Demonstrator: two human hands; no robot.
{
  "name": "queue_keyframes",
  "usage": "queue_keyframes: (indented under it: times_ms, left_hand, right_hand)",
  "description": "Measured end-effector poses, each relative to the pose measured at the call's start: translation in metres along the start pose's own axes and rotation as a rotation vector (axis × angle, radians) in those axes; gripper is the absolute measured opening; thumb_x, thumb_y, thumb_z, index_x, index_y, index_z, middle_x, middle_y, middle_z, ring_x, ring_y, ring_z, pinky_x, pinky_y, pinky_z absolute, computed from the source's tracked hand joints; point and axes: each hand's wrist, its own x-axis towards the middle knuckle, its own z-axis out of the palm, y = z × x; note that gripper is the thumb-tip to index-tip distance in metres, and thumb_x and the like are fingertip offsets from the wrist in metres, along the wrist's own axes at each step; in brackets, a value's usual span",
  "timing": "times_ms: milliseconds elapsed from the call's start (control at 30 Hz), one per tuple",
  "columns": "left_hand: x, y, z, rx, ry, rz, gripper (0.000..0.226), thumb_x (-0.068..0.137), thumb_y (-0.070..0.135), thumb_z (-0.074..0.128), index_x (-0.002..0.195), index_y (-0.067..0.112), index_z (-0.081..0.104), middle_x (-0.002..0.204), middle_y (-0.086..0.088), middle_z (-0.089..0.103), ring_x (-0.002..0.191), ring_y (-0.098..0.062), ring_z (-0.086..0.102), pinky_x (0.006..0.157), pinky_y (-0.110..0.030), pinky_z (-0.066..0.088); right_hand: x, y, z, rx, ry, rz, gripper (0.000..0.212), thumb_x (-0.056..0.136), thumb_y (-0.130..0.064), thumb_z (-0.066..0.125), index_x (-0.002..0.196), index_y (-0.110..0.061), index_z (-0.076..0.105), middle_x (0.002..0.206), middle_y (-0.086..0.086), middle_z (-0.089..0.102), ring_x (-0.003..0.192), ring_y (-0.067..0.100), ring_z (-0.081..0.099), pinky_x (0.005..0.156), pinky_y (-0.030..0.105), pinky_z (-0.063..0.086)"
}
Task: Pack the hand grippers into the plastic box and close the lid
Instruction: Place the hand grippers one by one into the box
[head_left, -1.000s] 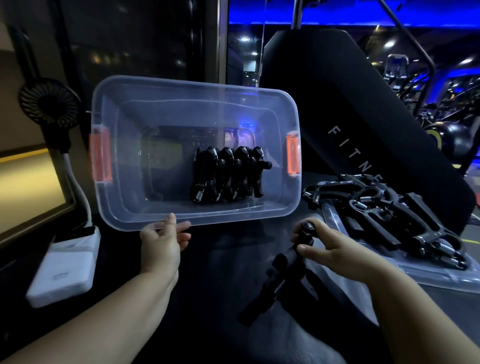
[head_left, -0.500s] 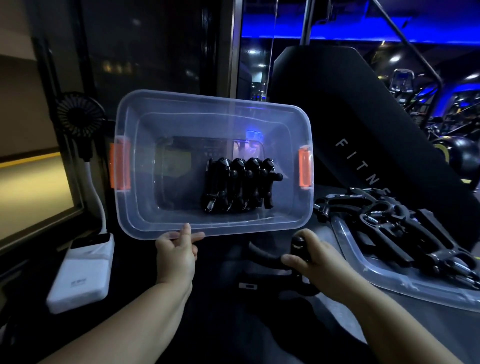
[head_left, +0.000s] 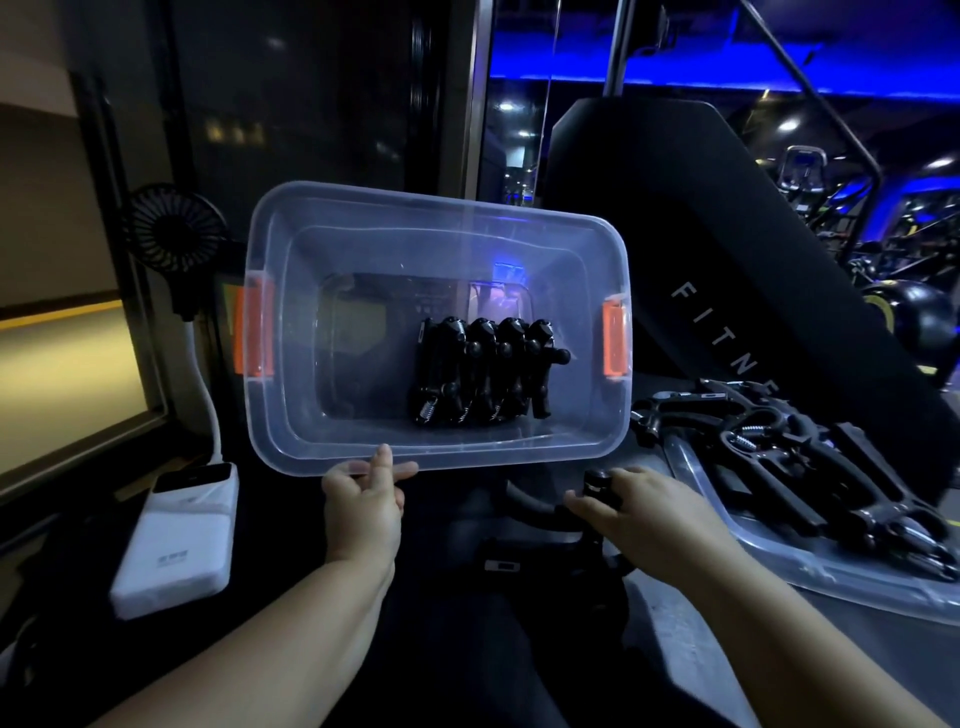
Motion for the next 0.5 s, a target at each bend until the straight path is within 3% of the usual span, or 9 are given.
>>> queue_keyframes:
  times_ms: [100, 200, 333, 500]
  left_hand:
    - [0.0, 0.0, -0.001, -0.002, 0.001, -0.005, 0.038, 0.098, 0.028, 0.049, 0.113, -0.007, 0.043, 0.08, -0.009, 0.072, 0.037, -0.002, 0.039, 0.042, -0.019, 0.034]
    - [-0.001, 0.001, -0.001, 0.001, 0.001, -0.01, 0.041, 0.098, 0.028, 0.05, 0.114, -0.009, 0.042, 0.08, -0.008, 0.072, 0.037, -0.003, 0.039, 0.044, -0.019, 0.035]
    - [-0.002, 0.003, -0.001, -0.003, 0.0, -0.017, 0.041, 0.098, 0.028, 0.05, 0.113, -0.01, 0.043, 0.079, -0.007, 0.072, 0.039, -0.003, 0.04, 0.044, -0.02, 0.035]
    - [-0.002, 0.004, -0.002, -0.015, -0.003, -0.036, 0.04, 0.098, 0.028, 0.05, 0.114, -0.008, 0.042, 0.081, -0.008, 0.073, 0.044, -0.007, 0.041, 0.048, -0.021, 0.036]
  right_hand:
    - [0.001, -0.006, -0.005, 0.057, -0.048, 0.017, 0.036, 0.087, -0.063, 0.047, 0.081, -0.028, 0.05, 0.076, -0.01, 0.055, 0.074, 0.013, 0.053, 0.058, 0.029, 0.038]
    - [0.004, -0.013, -0.01, 0.123, -0.071, 0.009, 0.027, 0.086, -0.054, 0.052, 0.083, -0.027, 0.052, 0.08, -0.008, 0.06, 0.074, 0.013, 0.057, 0.058, 0.028, 0.04]
    - [0.007, -0.023, -0.014, 0.231, -0.047, -0.026, 0.01, 0.083, -0.033, 0.056, 0.079, -0.024, 0.054, 0.077, -0.004, 0.057, 0.061, 0.01, 0.05, 0.05, 0.024, 0.035]
    - [0.011, -0.036, -0.009, 0.314, 0.068, -0.108, 0.007, 0.076, -0.024, 0.058, 0.07, -0.026, 0.059, 0.09, -0.008, 0.055, 0.076, 0.008, 0.053, 0.061, 0.023, 0.04]
